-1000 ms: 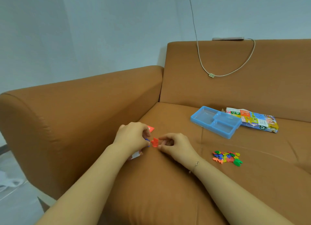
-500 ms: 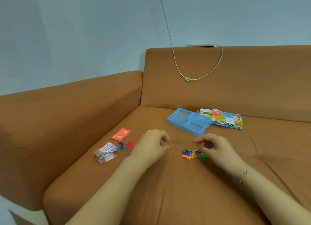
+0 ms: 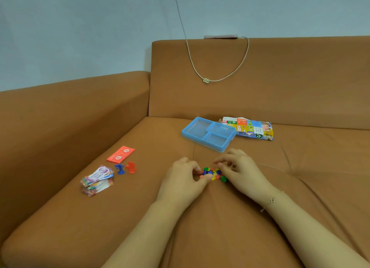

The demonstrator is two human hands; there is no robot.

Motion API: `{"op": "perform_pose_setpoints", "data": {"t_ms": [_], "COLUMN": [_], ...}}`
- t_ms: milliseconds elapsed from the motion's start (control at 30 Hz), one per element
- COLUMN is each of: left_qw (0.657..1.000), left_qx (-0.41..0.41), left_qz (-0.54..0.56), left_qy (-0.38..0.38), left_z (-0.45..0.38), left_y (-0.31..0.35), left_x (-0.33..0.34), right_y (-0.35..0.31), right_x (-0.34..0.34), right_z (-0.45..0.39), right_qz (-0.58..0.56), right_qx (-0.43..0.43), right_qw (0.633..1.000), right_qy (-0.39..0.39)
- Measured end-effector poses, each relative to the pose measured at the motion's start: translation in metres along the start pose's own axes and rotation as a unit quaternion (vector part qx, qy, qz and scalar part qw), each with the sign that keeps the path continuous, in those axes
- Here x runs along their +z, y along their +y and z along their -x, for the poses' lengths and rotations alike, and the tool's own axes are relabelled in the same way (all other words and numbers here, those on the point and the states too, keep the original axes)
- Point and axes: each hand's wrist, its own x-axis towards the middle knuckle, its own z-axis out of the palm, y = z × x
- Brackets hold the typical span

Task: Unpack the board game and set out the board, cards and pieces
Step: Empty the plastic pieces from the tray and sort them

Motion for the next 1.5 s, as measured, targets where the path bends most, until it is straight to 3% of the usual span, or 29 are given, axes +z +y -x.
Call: {"op": "perform_pose_setpoints", "data": {"t_ms": [300,533,733,900,1367,1500], "left_qw": [0.998,0.968,0.971,0.967,0.971,0.991], "left_qx": [-0.029,-0.122,-0.118,-0.126,-0.091,-0.019], "left_qz": [0.058,0.211,0.193,0.207,0.21,0.115], "left_qy": [0.003,0.056,0.072,0.079,0.072,0.064], "left_z": [0.006,0.003,0.003,0.001,0.005,0.018], "left_y": [-0.004,-0.008,-0.013,-0.018,-0.015,-0.021], "left_x": [-0.004,-0.013,-0.015,-0.013,-0.018,-0.034], "right_y": [0.001,-0.001,0.007,0.014,0.006,-0.012], "right_x": [0.006,0.003,-0.016,-0.026,-0.025,-0.023], "right_z": [0.002,0.004,0.013,0.021,0.024,0.024], "right_qz": [-0.015,-0.05,-0.08,-0.058,0.019,-0.084], "right_qx": [-0.012,0.009,0.059,0.071,0.001,0.044], "right_qw": [0.995,0.996,0.994,0.992,0.999,0.995], "right_qy": [-0.1,-0.079,-0.051,-0.089,-0.043,0.016]}}
